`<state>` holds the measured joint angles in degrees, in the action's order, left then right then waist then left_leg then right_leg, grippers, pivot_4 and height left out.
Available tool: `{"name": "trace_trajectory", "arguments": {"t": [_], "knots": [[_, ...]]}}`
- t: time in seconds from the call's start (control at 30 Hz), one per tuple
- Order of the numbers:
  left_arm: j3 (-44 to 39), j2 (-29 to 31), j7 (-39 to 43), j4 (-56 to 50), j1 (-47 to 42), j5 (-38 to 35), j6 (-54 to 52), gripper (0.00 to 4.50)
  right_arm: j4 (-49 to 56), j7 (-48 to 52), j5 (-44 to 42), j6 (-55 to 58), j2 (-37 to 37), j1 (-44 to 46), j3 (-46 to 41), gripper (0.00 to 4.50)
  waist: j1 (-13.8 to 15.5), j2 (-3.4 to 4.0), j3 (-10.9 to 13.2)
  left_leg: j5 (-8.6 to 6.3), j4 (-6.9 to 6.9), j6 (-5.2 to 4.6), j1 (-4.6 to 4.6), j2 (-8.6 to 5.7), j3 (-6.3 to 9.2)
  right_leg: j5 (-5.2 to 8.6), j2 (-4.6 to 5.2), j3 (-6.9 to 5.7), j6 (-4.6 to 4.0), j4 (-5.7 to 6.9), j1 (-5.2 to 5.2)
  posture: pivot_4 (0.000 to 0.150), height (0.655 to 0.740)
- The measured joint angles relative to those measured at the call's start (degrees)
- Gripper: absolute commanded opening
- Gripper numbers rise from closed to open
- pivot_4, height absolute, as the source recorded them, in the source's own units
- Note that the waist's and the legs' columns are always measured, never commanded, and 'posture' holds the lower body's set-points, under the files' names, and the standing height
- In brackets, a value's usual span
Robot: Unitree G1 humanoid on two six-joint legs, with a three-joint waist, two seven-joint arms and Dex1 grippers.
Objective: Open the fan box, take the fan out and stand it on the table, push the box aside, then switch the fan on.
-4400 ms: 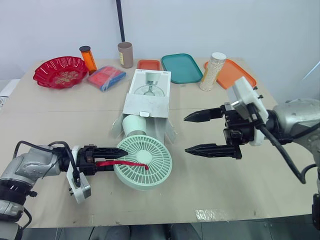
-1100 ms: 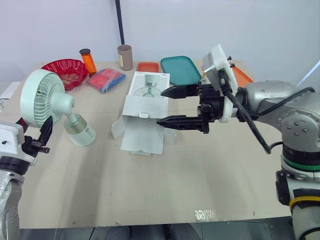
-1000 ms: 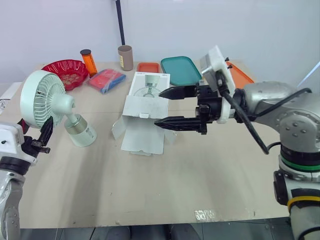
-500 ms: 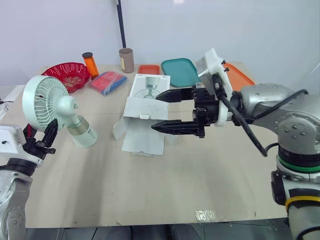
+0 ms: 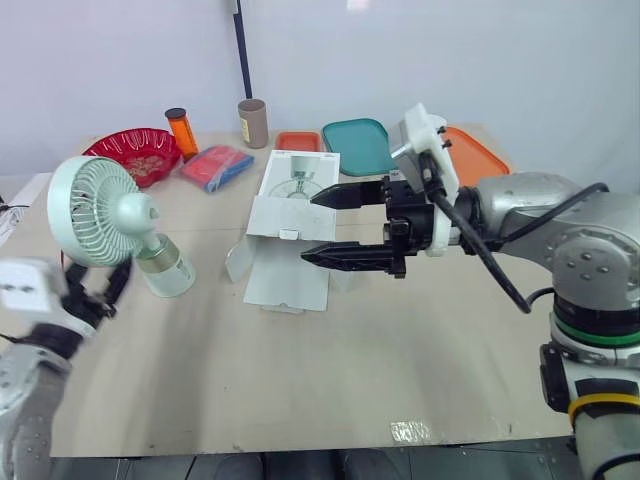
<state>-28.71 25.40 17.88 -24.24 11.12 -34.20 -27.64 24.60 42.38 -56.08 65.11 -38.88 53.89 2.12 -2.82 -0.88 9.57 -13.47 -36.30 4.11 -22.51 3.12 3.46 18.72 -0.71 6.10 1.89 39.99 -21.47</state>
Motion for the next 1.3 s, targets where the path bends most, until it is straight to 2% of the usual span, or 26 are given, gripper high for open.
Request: {"name": "trace_trajectory", "arguments": {"t": [0.03,0.07,0.43,0.83,1.1,1.2,1.3], "knots": [[0.66,-0.17,-0.08,0.9,0.04,-0.03,-0.7,4.48,-0.01,-0.07,0.0,0.0,0.03,-0.01,0.0,4.5,-0.02,-0.34,0.14,0.0,0.0,0.0,-0.1,0.09,0.04,-0.02,-0.05,-0.06,-0.05,0.0,-0.09,0.15,0.74],[0.72,-0.18,-0.14,0.92,-0.19,-0.06,-1.1,4.48,0.0,-0.09,0.0,0.0,0.11,-0.01,0.0,4.5,0.01,-0.55,0.18,-0.01,-0.02,0.01,-0.21,0.12,0.09,-0.03,-0.05,-0.14,-0.07,-0.02,-0.16,0.15,0.74],[-0.22,-0.07,-0.73,0.66,-0.36,-0.19,-1.07,4.48,0.01,-0.15,0.02,-0.01,0.45,0.0,0.0,4.5,0.08,-0.59,0.2,-0.02,-0.03,0.04,-0.47,0.05,0.1,-0.03,0.05,-0.16,-0.07,-0.06,-0.38,0.15,0.74],[-5.66,0.86,1.53,-4.7,7.12,-6.09,-3.04,4.48,0.12,-0.07,0.02,-0.01,0.34,-1.2,0.0,4.5,0.09,-0.62,0.24,-0.02,-0.03,0.04,-0.51,0.05,0.1,-0.03,0.05,-0.16,-0.06,-0.07,-0.41,0.15,0.74],[-9.74,6.69,9.03,-7.85,14.33,-9.47,-5.01,4.48,0.22,-0.22,0.01,-0.01,-0.15,-1.93,-0.34,4.5,0.0,-0.69,0.36,-0.03,0.0,0.05,-0.51,0.08,0.06,0.0,0.02,-0.13,-0.1,-0.06,-0.5,0.15,0.74],[-10.31,12.91,18.73,-7.87,17.85,-10.81,-5.07,4.48,1.29,-1.75,-0.11,0.02,-0.03,-3.84,-0.64,4.5,0.03,-0.74,0.4,-0.03,0.0,0.06,-0.53,0.08,0.05,0.01,0.03,-0.12,-0.09,-0.08,-0.51,0.15,0.74],[-10.62,13.88,21.65,-8.18,18.2,-11.66,-5.33,4.48,2.37,-2.83,-0.6,0.2,0.19,-5.17,-0.81,4.5,0.03,-0.68,0.44,-0.03,0.0,0.06,-0.59,0.08,0.02,0.02,0.04,-0.1,-0.08,-0.08,-0.57,0.15,0.74]]}}
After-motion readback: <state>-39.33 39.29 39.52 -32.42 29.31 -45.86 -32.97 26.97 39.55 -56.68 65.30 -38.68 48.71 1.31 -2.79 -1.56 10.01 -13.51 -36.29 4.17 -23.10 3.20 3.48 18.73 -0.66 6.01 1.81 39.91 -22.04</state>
